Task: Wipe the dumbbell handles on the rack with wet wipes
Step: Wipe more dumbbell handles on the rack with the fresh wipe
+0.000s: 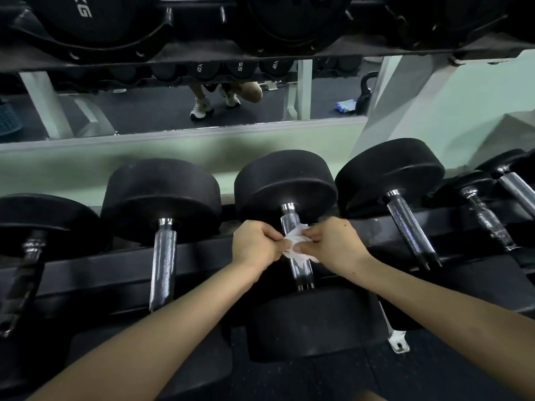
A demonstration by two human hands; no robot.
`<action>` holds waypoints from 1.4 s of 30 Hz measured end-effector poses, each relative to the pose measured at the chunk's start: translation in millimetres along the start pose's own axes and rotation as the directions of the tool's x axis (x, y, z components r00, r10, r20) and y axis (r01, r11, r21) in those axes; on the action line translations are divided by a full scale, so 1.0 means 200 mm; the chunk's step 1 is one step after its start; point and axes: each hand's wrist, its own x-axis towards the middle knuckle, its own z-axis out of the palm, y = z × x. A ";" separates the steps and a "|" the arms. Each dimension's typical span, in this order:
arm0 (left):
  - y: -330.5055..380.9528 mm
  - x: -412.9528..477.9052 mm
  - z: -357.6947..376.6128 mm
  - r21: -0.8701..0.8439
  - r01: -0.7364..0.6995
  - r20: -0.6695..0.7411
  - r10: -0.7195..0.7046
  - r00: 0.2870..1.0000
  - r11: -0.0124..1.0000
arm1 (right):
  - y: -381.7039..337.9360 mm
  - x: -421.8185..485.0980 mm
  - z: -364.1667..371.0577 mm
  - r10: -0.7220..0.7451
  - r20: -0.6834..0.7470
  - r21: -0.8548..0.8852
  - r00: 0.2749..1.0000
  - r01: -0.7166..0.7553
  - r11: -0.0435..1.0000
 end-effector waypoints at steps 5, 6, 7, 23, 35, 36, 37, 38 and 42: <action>0.02 0.01 0.03 -0.007 -0.156 -0.054 0.156 0.986 0.988 | -0.06 0.01 0.00 -0.014 -0.150 0.106 0.989 0.030 0.994; 0.02 0.01 0.03 -0.034 -0.146 -0.056 0.144 0.988 0.989 | -0.06 0.00 0.00 -0.034 -0.154 0.107 0.988 0.050 0.993; 0.03 0.00 0.04 -0.056 -0.121 -0.047 0.119 0.992 0.991 | -0.06 -0.02 -0.01 -0.066 -0.119 0.070 0.991 0.075 0.995; 0.27 0.13 -0.26 0.646 -0.592 0.179 0.658 0.731 0.482 | 0.03 -0.01 0.00 -0.079 0.047 0.115 0.996 0.073 0.991; 0.20 0.25 -0.18 0.620 -0.634 0.135 0.734 0.666 0.461 | 0.07 0.10 0.02 0.070 0.168 0.326 0.983 -0.123 0.937; 0.19 0.26 -0.18 0.622 -0.631 0.133 0.732 0.668 0.464 | 0.05 0.15 0.01 0.072 0.141 0.319 0.987 -0.114 0.941; 0.19 0.26 -0.17 0.625 -0.628 0.133 0.730 0.670 0.463 | 0.02 0.18 0.01 0.092 0.110 0.335 0.990 -0.124 0.934; 0.19 0.26 -0.17 0.629 -0.627 0.130 0.734 0.666 0.458 | 0.00 0.20 0.01 0.119 0.085 0.354 0.989 -0.142 0.924; 0.19 0.26 -0.17 0.632 -0.633 0.119 0.751 0.650 0.447 | 0.01 0.11 0.04 0.125 0.114 0.381 0.986 -0.159 0.911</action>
